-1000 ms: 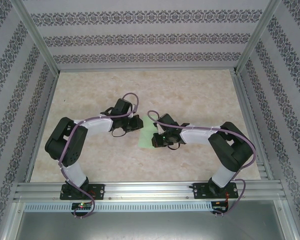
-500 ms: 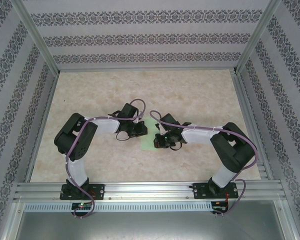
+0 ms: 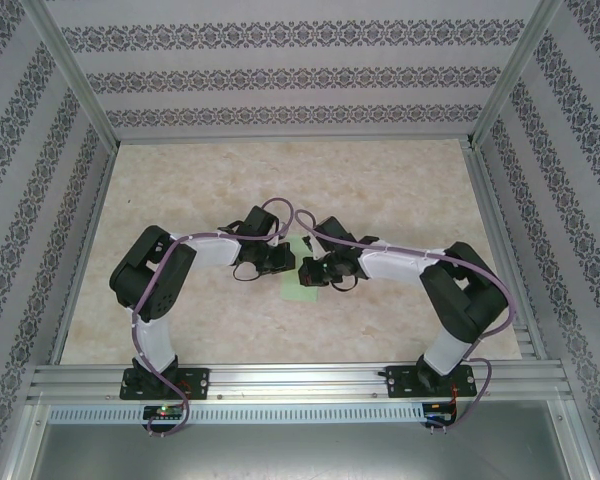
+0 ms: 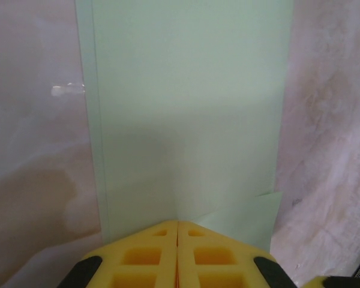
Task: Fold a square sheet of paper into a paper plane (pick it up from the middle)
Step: Fold the paper at the center of the table.
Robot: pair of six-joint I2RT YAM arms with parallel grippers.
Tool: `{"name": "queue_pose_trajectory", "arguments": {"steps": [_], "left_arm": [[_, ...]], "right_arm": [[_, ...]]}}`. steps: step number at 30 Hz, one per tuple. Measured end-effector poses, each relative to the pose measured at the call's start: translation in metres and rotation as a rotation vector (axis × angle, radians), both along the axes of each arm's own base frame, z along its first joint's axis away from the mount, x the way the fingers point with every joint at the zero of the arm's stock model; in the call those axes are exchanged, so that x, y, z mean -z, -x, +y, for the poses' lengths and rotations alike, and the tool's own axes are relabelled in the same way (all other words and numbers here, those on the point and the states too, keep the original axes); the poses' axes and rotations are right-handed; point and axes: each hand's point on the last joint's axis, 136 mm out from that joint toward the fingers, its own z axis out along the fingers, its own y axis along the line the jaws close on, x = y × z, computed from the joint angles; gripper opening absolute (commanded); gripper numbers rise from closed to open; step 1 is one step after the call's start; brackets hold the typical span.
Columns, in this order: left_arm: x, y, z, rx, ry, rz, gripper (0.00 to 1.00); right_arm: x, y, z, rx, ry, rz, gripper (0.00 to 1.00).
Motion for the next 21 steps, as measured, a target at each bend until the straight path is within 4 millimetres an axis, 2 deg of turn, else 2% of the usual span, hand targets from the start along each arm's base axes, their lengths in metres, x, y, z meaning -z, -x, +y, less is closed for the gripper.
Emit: {"name": "queue_pose_trajectory", "arguments": {"steps": [8,17,21], "left_arm": [[0.001,0.000,0.001,-0.007,-0.028,0.005,0.08],[0.001,-0.001,0.001,-0.007,-0.032,0.011,0.07],[0.001,-0.001,0.000,-0.005,-0.031,0.015,0.12]], "right_arm": [[0.023,0.013,-0.010,-0.002,0.036,0.048,0.02],[0.022,0.045,-0.037,0.002,0.028,0.042,0.02],[0.019,0.054,-0.049,0.030,0.058,0.058,0.04]]}}
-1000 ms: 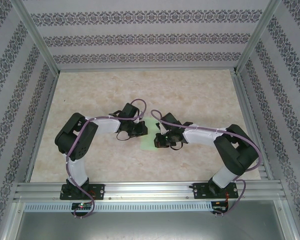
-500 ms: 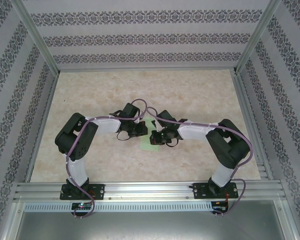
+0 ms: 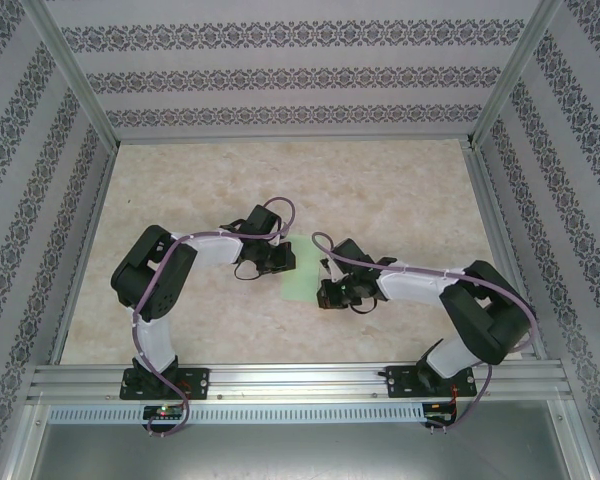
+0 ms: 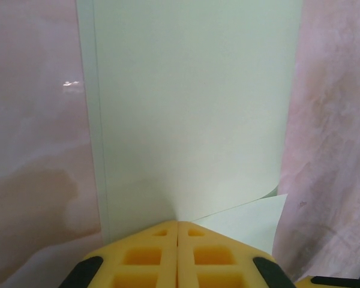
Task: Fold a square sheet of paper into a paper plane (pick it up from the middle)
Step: Fold the paper at the center of the table, then turn over the paper at the center of the table.
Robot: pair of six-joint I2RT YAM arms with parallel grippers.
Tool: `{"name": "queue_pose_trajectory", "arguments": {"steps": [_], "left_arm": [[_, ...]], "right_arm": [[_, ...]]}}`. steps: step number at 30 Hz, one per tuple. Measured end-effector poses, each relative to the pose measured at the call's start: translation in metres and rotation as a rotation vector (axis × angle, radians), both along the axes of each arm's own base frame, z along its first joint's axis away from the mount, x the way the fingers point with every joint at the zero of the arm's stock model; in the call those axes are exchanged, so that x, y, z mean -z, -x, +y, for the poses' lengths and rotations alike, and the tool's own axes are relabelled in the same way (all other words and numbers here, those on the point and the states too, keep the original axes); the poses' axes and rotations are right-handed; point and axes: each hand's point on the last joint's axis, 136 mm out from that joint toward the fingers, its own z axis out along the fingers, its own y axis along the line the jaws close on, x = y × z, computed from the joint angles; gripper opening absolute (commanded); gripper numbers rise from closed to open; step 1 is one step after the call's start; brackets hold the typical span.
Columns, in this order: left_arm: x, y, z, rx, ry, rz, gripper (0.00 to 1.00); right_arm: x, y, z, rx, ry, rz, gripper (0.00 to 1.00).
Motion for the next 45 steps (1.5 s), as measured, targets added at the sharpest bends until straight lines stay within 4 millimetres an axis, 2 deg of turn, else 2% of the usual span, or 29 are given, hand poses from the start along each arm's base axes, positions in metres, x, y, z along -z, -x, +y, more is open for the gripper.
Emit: {"name": "queue_pose_trajectory", "arguments": {"steps": [1,5,6,9,11,14,16,19,25,30,38,41,45], "left_arm": [[0.000,0.000,0.000,0.001,-0.001,0.002,0.14],[-0.007,-0.005,-0.005,0.002,0.010,0.000,0.28],[-0.010,-0.007,-0.006,0.000,0.013,-0.006,0.33],[-0.019,-0.013,-0.007,-0.028,0.019,-0.020,0.37],[-0.027,-0.017,-0.006,-0.048,0.020,-0.041,0.42],[-0.042,-0.020,-0.001,-0.086,0.024,-0.077,0.45],[-0.046,-0.018,0.004,-0.112,0.027,-0.089,0.46],[-0.039,-0.011,0.010,-0.144,0.032,-0.074,0.48],[-0.012,0.010,0.020,-0.197,0.035,0.006,0.49],[-0.014,0.013,0.020,-0.219,0.078,0.009,0.51],[-0.016,0.016,0.017,-0.224,0.114,0.018,0.50],[-0.019,0.017,0.013,-0.210,0.135,0.018,0.49],[-0.023,0.019,0.007,-0.187,0.162,0.015,0.49]], "right_arm": [[-0.003,-0.002,-0.001,0.012,0.002,-0.008,0.06],[-0.027,-0.024,-0.005,0.120,-0.028,-0.086,0.29],[-0.033,-0.032,-0.007,0.160,-0.043,-0.109,0.32],[-0.042,-0.054,-0.010,0.245,-0.077,-0.151,0.40],[-0.042,-0.065,-0.012,0.290,-0.091,-0.159,0.42],[-0.041,-0.081,-0.010,0.323,-0.099,-0.158,0.43],[-0.040,-0.092,-0.008,0.332,-0.107,-0.158,0.43],[-0.040,-0.103,-0.003,0.325,-0.123,-0.154,0.41],[-0.030,-0.102,0.005,0.266,-0.149,-0.120,0.40],[-0.016,-0.096,0.012,0.222,-0.165,-0.077,0.35],[-0.016,-0.098,0.022,0.188,-0.223,-0.073,0.11],[-0.017,-0.103,0.020,0.204,-0.244,-0.093,0.08],[-0.007,-0.103,0.006,0.251,-0.253,-0.081,0.08]]}}
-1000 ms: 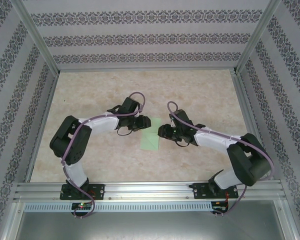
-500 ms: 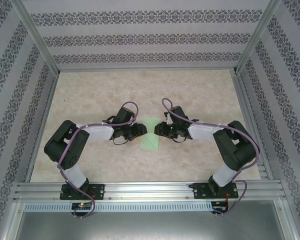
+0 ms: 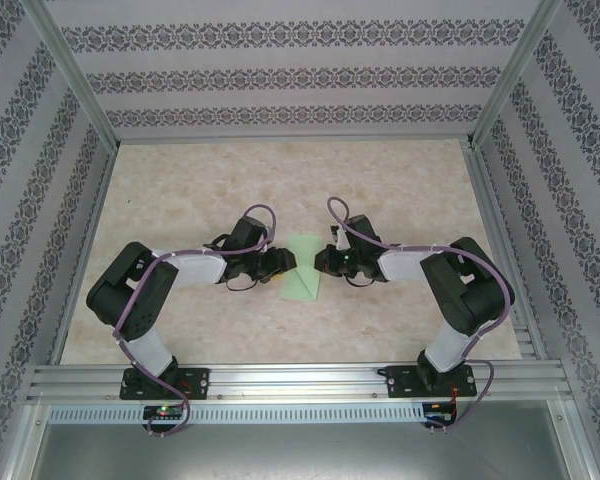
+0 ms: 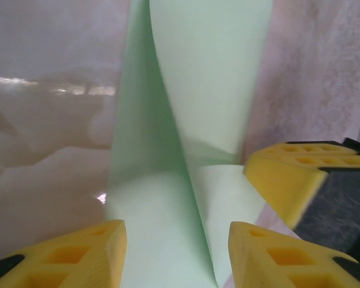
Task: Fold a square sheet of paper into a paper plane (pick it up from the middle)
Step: Turn over the paper at the center of the table.
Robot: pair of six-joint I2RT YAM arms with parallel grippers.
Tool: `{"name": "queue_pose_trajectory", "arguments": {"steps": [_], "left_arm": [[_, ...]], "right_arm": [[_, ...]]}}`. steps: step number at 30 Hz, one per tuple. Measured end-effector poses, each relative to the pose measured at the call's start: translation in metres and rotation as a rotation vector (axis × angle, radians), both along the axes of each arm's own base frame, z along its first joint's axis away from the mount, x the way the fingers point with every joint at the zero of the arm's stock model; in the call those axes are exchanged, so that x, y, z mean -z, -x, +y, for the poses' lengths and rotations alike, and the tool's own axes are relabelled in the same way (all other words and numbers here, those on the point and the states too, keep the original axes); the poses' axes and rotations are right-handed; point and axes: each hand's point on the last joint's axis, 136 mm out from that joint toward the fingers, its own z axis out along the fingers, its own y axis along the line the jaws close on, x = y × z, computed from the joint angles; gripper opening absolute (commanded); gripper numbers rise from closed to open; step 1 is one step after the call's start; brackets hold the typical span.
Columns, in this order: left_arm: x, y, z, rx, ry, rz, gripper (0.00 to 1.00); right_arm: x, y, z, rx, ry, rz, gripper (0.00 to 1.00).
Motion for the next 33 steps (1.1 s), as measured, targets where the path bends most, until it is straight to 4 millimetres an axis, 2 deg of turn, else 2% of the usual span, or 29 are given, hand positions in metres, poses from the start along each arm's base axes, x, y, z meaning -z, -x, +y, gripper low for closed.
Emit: {"name": "queue_pose_trajectory", "arguments": {"steps": [9,13,16,21,25,29,33], "left_arm": [[-0.009,0.006,-0.018,0.068,0.042,-0.010,0.50],[-0.014,0.001,-0.031,0.106,0.057,-0.033,0.47],[-0.011,-0.001,-0.035,0.116,0.054,-0.031,0.43],[-0.001,0.000,-0.035,0.119,0.039,-0.013,0.42],[0.002,0.000,-0.033,0.121,0.025,-0.014,0.45],[0.007,0.000,-0.028,0.105,-0.009,-0.008,0.47],[0.008,-0.001,-0.025,0.093,-0.025,-0.013,0.45]], "right_arm": [[-0.003,-0.002,0.001,0.010,-0.044,-0.005,0.08],[-0.004,-0.002,0.001,0.011,-0.048,-0.011,0.08],[-0.002,-0.001,0.000,0.011,-0.046,-0.007,0.10],[-0.002,0.000,-0.002,0.023,-0.050,0.002,0.18],[-0.013,-0.001,-0.004,0.033,-0.058,-0.016,0.25],[-0.029,-0.003,-0.004,0.037,-0.069,-0.051,0.27],[-0.032,-0.003,-0.005,0.040,-0.067,-0.055,0.29]]}}
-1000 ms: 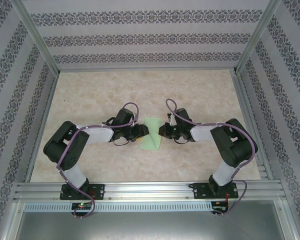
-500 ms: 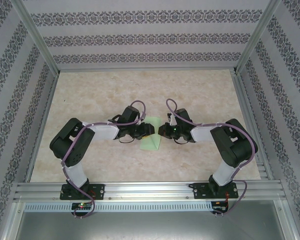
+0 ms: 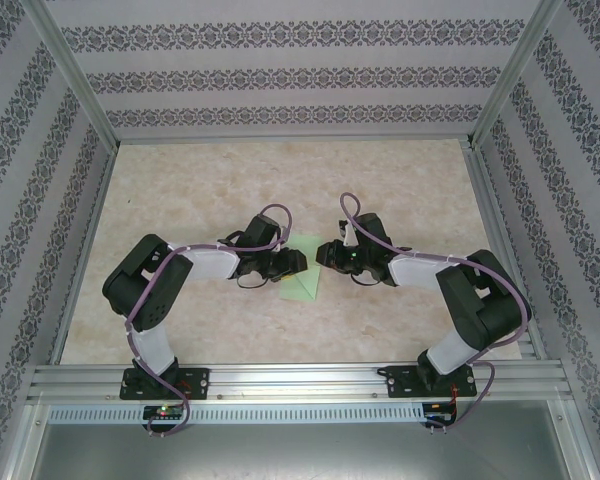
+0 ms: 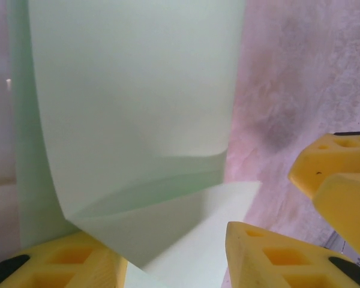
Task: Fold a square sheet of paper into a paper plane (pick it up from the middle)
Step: Turn over the paper at the center of the table.
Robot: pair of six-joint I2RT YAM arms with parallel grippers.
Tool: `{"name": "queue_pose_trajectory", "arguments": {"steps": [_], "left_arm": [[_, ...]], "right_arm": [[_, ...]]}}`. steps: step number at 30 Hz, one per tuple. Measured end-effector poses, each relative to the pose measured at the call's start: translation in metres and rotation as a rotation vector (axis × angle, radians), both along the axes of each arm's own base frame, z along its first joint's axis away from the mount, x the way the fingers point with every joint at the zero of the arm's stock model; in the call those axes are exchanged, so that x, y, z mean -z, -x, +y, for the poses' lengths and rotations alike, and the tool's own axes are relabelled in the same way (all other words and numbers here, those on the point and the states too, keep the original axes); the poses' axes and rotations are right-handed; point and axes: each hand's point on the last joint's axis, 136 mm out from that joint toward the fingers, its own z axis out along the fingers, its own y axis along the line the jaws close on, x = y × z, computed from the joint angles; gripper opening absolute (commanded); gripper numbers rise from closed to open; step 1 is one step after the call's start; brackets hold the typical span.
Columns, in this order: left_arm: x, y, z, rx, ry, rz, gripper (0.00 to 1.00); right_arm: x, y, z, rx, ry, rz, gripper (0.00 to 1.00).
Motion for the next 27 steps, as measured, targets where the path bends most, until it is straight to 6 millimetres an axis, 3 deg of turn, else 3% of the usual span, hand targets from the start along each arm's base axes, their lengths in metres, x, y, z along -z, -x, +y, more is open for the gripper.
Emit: {"name": "queue_pose_trajectory", "arguments": {"steps": [4,10,16,21,27], "left_arm": [[0.002,-0.001,0.002,-0.010,-0.012,-0.005,0.36],[0.005,0.001,0.005,-0.011,-0.023,-0.005,0.13],[-0.009,-0.003,0.006,0.013,-0.028,-0.065,0.03],[-0.055,-0.018,0.002,0.061,-0.098,-0.179,0.03],[-0.145,-0.043,0.004,0.098,-0.313,-0.417,0.03]], "right_arm": [[0.003,0.002,-0.002,0.004,0.012,0.014,0.29],[-0.005,0.006,-0.007,0.017,0.018,-0.001,0.32],[-0.034,0.005,-0.021,0.068,0.045,-0.076,0.55],[-0.064,0.000,-0.051,0.158,0.105,-0.172,0.76],[-0.102,-0.006,-0.094,0.300,0.172,-0.300,0.93]]}}
